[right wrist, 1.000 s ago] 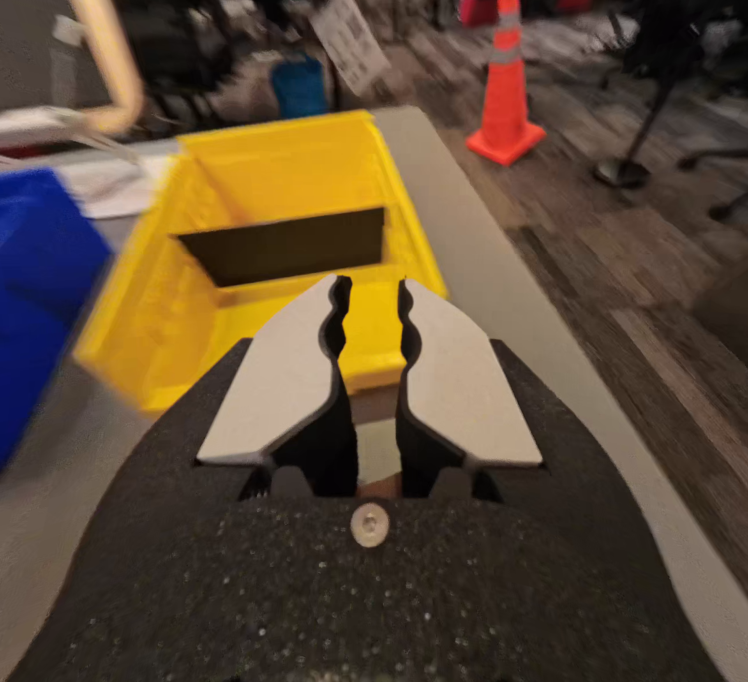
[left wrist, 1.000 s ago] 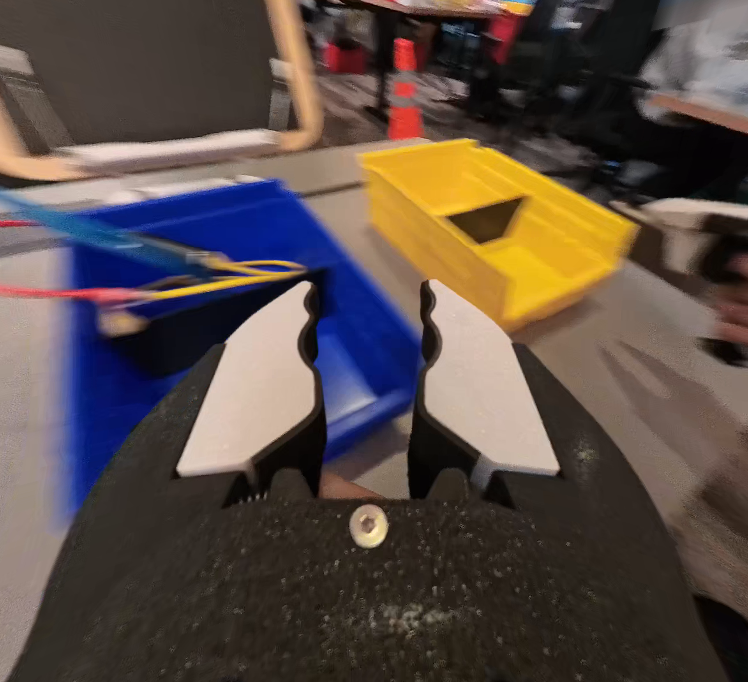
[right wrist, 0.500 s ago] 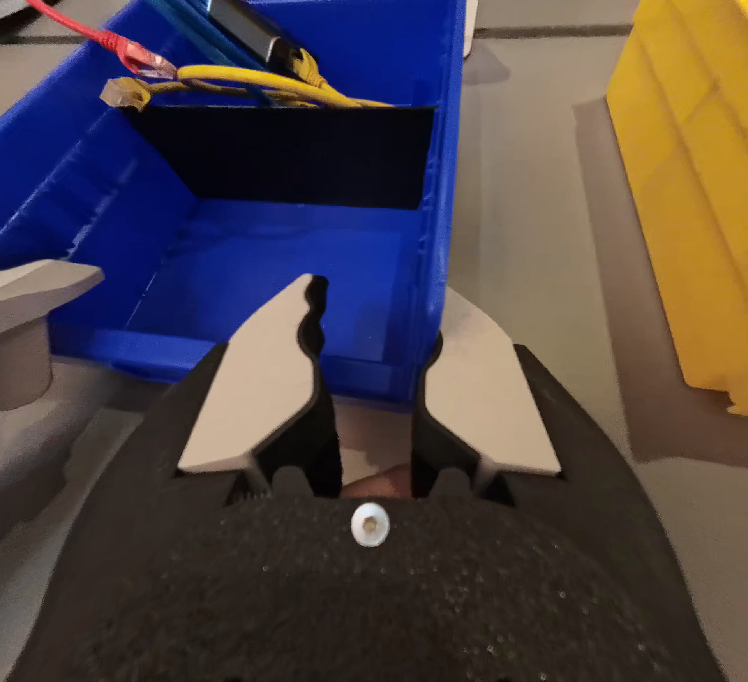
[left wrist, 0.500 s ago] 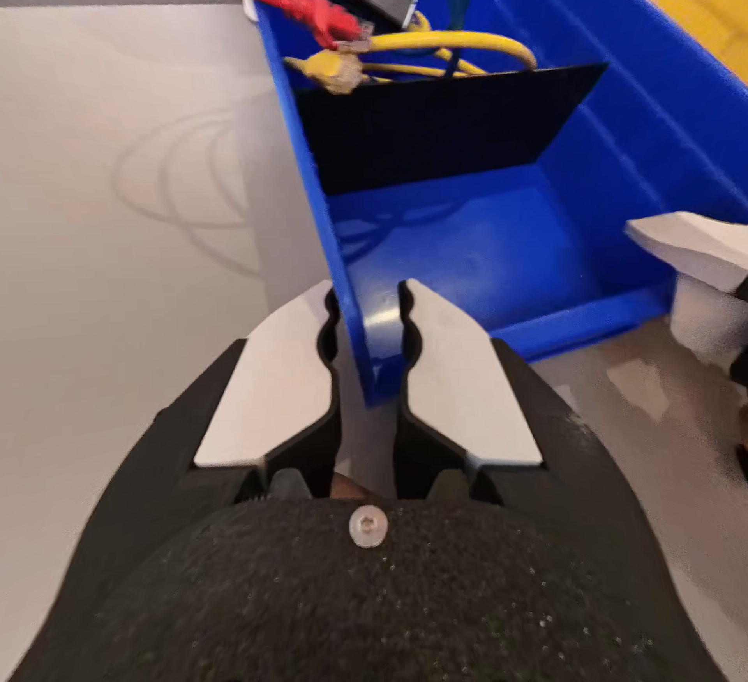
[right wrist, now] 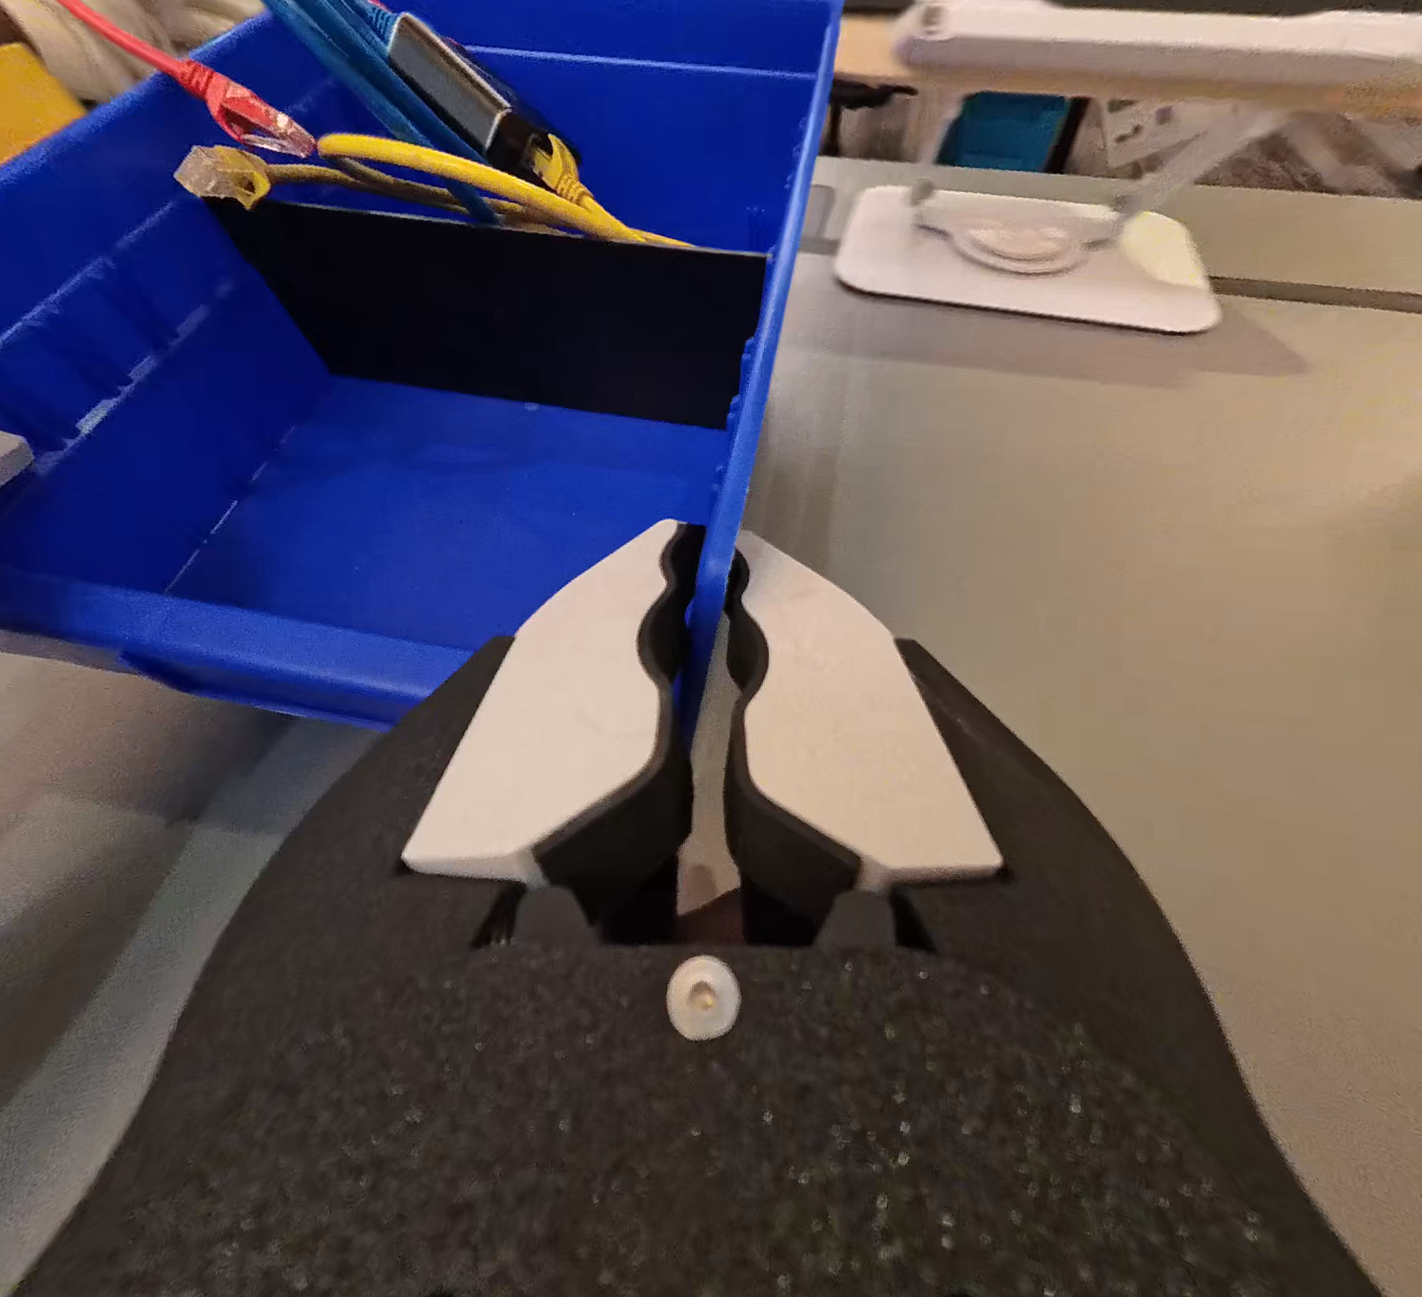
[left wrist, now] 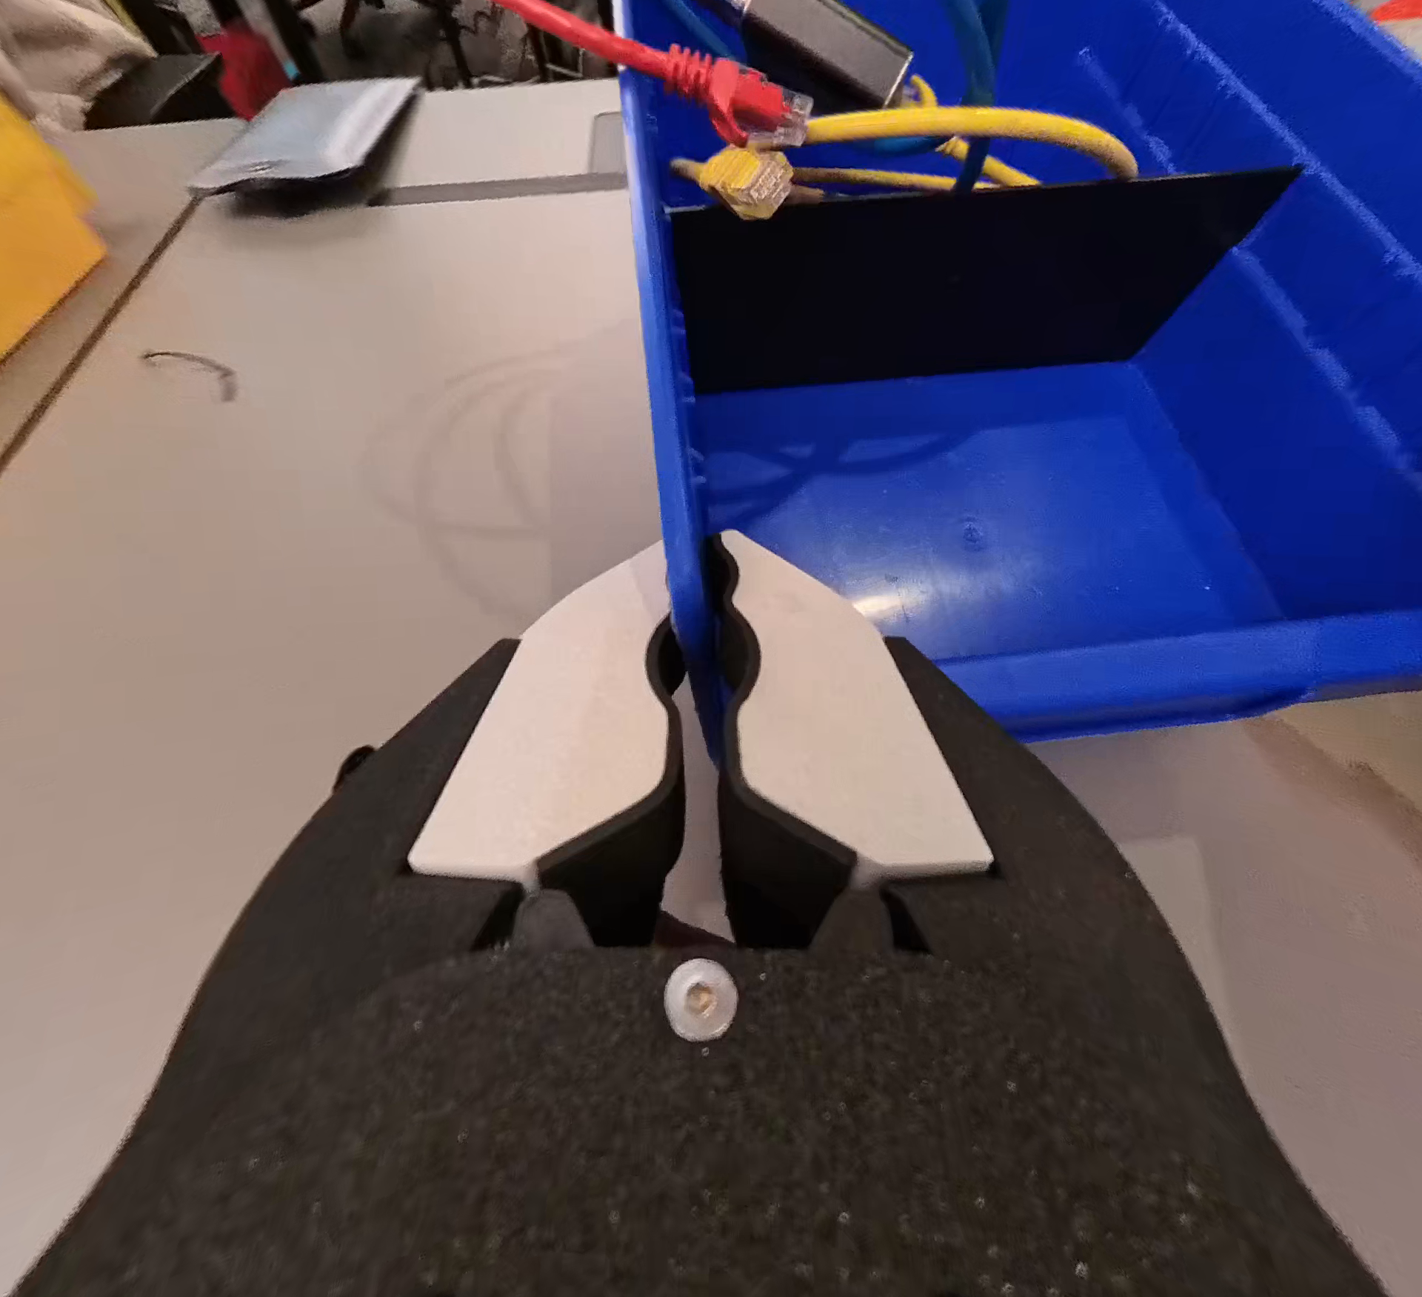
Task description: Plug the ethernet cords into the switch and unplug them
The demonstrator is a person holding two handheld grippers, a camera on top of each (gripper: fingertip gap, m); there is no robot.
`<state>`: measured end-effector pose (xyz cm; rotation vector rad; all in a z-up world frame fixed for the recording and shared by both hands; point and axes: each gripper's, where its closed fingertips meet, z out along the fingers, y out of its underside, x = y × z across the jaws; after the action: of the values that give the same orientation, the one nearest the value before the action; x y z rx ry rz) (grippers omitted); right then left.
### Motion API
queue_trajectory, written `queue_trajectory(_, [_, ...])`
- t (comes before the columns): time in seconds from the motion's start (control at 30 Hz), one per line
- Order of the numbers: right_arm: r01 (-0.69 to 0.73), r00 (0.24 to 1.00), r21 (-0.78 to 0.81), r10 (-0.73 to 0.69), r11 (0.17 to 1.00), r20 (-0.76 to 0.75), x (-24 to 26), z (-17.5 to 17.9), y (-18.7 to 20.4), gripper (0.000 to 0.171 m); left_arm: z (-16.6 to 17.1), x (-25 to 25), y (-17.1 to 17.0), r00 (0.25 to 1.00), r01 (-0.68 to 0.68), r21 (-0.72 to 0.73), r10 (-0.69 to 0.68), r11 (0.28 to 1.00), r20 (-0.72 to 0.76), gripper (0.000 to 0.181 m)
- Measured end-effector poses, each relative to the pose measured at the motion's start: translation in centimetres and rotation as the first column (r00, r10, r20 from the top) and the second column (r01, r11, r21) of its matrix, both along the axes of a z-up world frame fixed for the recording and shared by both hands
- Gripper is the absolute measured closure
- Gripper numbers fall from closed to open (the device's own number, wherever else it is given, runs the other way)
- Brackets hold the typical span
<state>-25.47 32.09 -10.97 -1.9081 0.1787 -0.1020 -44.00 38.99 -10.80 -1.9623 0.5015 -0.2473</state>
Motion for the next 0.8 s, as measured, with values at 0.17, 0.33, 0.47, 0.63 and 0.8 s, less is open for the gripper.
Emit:
queue_trajectory(0.17, [-0.022, 1.000, -0.043, 0.021, 0.999, -0.019, -3.7, -1.5, 1.7, 0.166, -1.2, -3.2, 1.4, 1.000, 0.006, -0.030, -0.006, 1.000, 0.017, 0.179])
queue_trajectory(0.33, [-0.105, 0.994, -0.053, 0.103, 0.993, -0.040, -4.2, -2.1, 1.7, 0.160, -2.6, -3.3, 1.6, 0.999, 0.023, -0.084, -0.020, 0.996, 0.036, 0.178])
queue_trajectory(0.47, [-0.328, 0.941, -0.036, 0.323, 0.944, -0.101, -5.1, -0.9, -0.3, 0.156, -2.1, -4.1, 1.6, 0.994, -0.035, -0.091, 0.044, 0.995, 0.099, 0.168])
queue_trajectory(0.63, [-0.496, 0.856, -0.003, 0.488, 0.868, -0.173, -0.4, 1.1, -6.2, 0.146, 2.6, -5.9, 0.3, 0.848, -0.117, -0.095, 0.150, 0.989, 0.508, 0.146])
queue_trajectory(0.8, [-0.389, 0.911, 0.011, 0.386, 0.921, -0.146, 13.0, 1.8, -12.0, 0.127, 3.7, -5.8, -3.8, 0.780, -0.156, -0.083, 0.174, 0.984, 0.601, 0.141])
